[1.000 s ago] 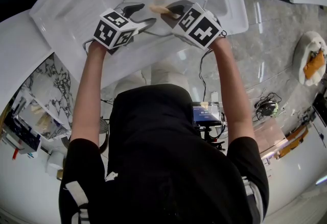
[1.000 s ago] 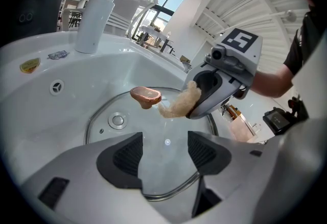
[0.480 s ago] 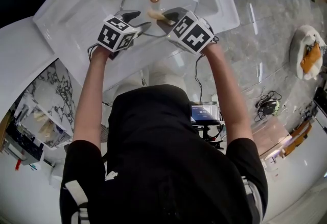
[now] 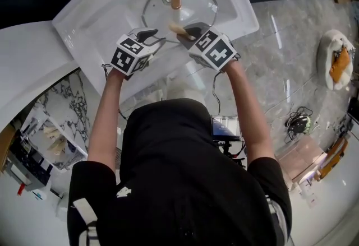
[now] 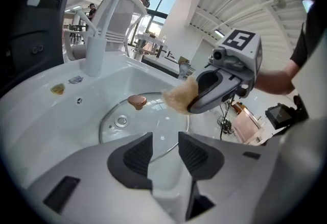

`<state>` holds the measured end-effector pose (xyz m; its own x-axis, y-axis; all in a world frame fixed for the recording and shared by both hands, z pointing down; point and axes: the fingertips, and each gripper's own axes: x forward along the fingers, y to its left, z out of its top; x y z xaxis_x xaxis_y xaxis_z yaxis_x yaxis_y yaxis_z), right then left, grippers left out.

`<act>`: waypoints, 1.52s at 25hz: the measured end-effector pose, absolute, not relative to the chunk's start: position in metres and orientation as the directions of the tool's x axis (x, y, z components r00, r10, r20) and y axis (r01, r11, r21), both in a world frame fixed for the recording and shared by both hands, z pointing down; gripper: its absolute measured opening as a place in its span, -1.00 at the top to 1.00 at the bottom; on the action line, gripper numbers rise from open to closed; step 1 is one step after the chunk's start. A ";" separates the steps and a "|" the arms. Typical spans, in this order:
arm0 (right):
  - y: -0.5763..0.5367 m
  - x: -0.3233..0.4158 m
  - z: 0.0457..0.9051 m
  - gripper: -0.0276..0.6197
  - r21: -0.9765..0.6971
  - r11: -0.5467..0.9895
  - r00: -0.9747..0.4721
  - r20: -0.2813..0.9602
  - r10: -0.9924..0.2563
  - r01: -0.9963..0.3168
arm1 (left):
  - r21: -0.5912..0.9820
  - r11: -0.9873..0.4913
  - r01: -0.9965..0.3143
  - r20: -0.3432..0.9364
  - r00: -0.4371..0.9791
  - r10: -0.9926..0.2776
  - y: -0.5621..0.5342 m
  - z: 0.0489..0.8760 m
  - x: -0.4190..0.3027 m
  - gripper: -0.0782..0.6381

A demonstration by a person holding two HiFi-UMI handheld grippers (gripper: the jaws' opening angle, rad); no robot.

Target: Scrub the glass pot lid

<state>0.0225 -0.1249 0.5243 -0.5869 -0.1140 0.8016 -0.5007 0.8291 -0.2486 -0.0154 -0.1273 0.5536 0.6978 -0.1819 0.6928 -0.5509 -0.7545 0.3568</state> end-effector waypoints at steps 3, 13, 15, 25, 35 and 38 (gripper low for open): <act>-0.125 0.019 0.508 0.84 -0.222 0.820 -0.591 0.790 -0.166 -0.528 | 0.361 -0.752 -0.551 0.673 0.713 -0.199 -0.121 0.533 -0.022 0.41; -0.110 0.010 0.431 0.84 -0.098 0.775 -0.594 0.703 -0.390 -0.624 | 0.363 -0.764 -0.534 0.548 0.785 -0.288 -0.091 0.446 -0.035 0.61; -0.103 0.005 0.416 0.84 -0.076 0.772 -0.601 0.676 -0.425 -0.631 | 0.347 -0.752 -0.561 0.510 0.785 -0.351 -0.089 0.426 -0.043 0.63; -0.069 -0.027 0.326 0.84 0.030 0.743 -0.630 0.508 -0.588 -0.669 | 0.190 -0.751 -0.632 0.329 0.762 -0.558 -0.058 0.321 -0.077 0.72; -0.029 -0.057 0.250 0.84 0.103 0.646 -0.590 0.317 -0.742 -0.756 | 0.066 -0.714 -0.697 0.206 0.709 -0.674 -0.017 0.249 -0.119 0.74; -0.018 -0.064 0.235 0.84 0.110 0.622 -0.576 0.280 -0.768 -0.775 | 0.055 -0.701 -0.711 0.170 0.698 -0.695 -0.005 0.234 -0.129 0.74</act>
